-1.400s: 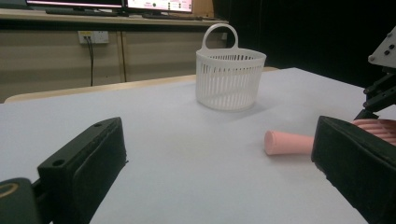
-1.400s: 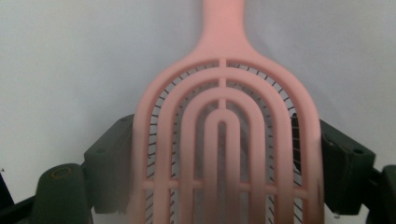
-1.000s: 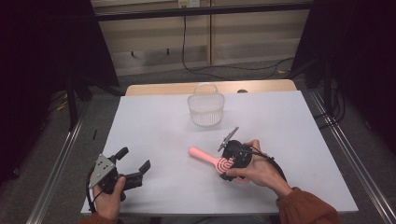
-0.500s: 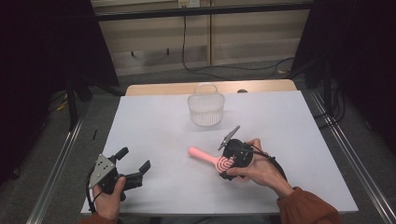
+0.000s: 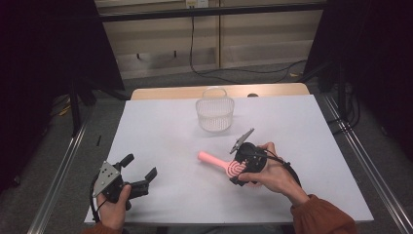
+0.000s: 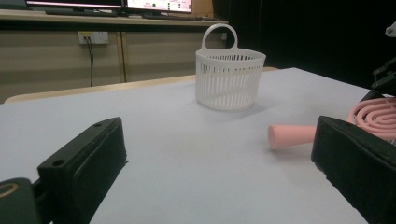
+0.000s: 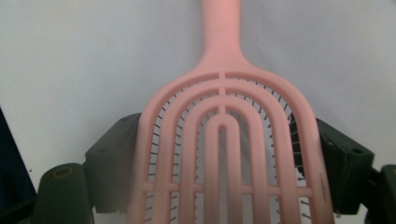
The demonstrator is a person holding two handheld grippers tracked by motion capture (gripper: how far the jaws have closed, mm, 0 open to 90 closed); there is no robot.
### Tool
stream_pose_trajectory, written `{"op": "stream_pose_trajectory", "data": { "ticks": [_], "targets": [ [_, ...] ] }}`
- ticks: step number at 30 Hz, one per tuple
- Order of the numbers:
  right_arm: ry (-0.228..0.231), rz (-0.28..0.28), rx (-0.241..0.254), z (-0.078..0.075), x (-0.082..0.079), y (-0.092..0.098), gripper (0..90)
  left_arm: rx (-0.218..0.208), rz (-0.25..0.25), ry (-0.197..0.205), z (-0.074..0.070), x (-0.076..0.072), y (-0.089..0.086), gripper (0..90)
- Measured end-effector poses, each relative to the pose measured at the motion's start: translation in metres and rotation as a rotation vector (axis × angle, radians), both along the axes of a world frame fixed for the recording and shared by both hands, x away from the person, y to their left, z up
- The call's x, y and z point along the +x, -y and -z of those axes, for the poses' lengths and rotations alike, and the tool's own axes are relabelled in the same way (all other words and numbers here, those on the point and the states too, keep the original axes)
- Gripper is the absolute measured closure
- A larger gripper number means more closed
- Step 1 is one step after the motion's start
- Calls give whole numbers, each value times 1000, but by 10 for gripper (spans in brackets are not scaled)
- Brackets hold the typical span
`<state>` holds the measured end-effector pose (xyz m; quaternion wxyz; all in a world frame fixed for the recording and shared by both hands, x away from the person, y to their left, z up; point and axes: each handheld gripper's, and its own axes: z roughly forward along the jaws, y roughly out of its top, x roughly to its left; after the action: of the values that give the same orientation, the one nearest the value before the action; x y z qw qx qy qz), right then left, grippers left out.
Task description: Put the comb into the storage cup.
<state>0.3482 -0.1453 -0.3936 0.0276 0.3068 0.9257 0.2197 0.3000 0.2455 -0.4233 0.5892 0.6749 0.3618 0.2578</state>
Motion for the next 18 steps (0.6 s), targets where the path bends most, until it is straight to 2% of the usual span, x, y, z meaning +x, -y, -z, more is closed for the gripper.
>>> {"op": "stream_pose_trajectory", "data": {
  "ticks": [4, 9, 18],
  "targets": [
    [12, 13, 7, -4, 0, 2, 201, 2, 0, -1, 0, 0, 0, 32],
    [52, 38, 15, -9, 0, 6, 201, 10, 0, -1, 0, 0, -1, 32],
    [72, 59, 32, -17, -1, 11, 203, 9, -3, -5, 1, 1, 1, 27]
  ]
}}
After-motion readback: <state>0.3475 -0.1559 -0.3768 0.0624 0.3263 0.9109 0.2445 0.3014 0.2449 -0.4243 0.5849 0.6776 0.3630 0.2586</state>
